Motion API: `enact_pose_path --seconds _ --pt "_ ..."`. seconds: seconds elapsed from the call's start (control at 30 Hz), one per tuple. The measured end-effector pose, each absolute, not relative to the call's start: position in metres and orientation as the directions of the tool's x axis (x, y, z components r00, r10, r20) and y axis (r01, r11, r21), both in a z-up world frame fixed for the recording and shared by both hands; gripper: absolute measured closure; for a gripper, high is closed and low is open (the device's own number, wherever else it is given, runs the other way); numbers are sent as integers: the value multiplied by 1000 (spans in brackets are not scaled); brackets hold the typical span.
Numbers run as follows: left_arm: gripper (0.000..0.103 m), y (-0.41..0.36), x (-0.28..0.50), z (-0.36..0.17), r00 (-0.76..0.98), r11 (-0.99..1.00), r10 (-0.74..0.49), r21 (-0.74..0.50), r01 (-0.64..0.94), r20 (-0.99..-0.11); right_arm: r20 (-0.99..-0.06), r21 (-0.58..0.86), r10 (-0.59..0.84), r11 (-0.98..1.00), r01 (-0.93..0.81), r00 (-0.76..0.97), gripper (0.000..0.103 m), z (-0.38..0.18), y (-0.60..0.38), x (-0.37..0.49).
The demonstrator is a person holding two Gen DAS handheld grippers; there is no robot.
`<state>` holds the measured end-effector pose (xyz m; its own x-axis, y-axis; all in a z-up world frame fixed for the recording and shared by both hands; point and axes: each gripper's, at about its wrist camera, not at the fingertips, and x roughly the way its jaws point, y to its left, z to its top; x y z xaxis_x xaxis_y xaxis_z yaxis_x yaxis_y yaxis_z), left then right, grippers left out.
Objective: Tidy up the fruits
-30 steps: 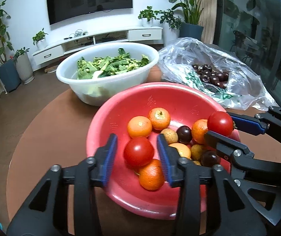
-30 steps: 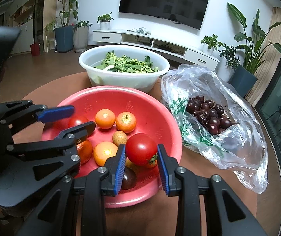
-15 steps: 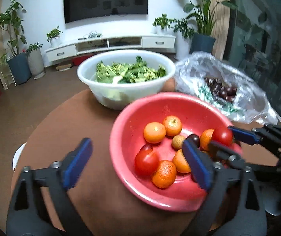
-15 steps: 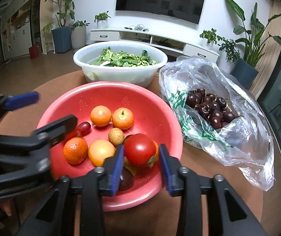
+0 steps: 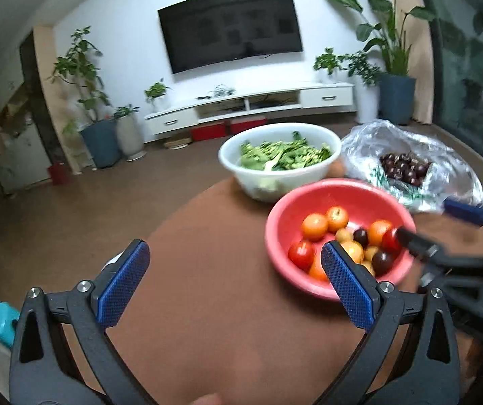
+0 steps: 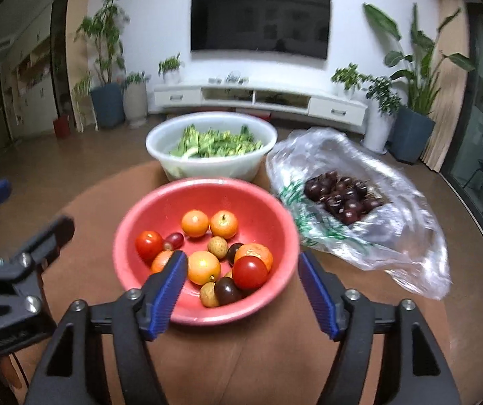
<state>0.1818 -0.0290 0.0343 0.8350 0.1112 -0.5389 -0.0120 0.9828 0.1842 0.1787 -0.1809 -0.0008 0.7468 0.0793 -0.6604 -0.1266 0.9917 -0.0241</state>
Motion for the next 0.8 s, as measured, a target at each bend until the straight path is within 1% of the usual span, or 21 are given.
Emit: enact_pose_path --seconds 0.1,0.17,0.27,0.3,0.33,0.53,0.7,0.8 --pt "0 -21 155 41 813 989 119 136 -50 -569 -611 3 84 995 -104 787 20 15 -188 149" --pt "0 -16 139 45 805 994 103 97 -57 -584 -579 14 86 995 -95 811 14 26 -191 128" --pt "0 -14 115 50 810 995 88 82 -49 -580 -538 15 67 997 -71 840 5 38 -194 93" --pt "0 -13 107 51 809 996 86 79 -49 -582 -534 16 62 998 -63 843 2 40 -194 85" --pt "0 -13 101 52 808 996 83 76 -47 -584 -533 17 57 998 -56 844 1 41 -194 77" --pt "0 -15 57 46 795 998 54 51 -29 -604 -588 -28 19 999 -44 809 1 36 -183 39" --pt "0 -15 28 31 768 999 31 34 -12 -639 -628 14 25 1000 -21 778 1 31 -187 20" --pt "0 -13 16 24 757 1000 16 16 -7 -653 -638 16 23 1000 -16 770 1 26 -188 13"
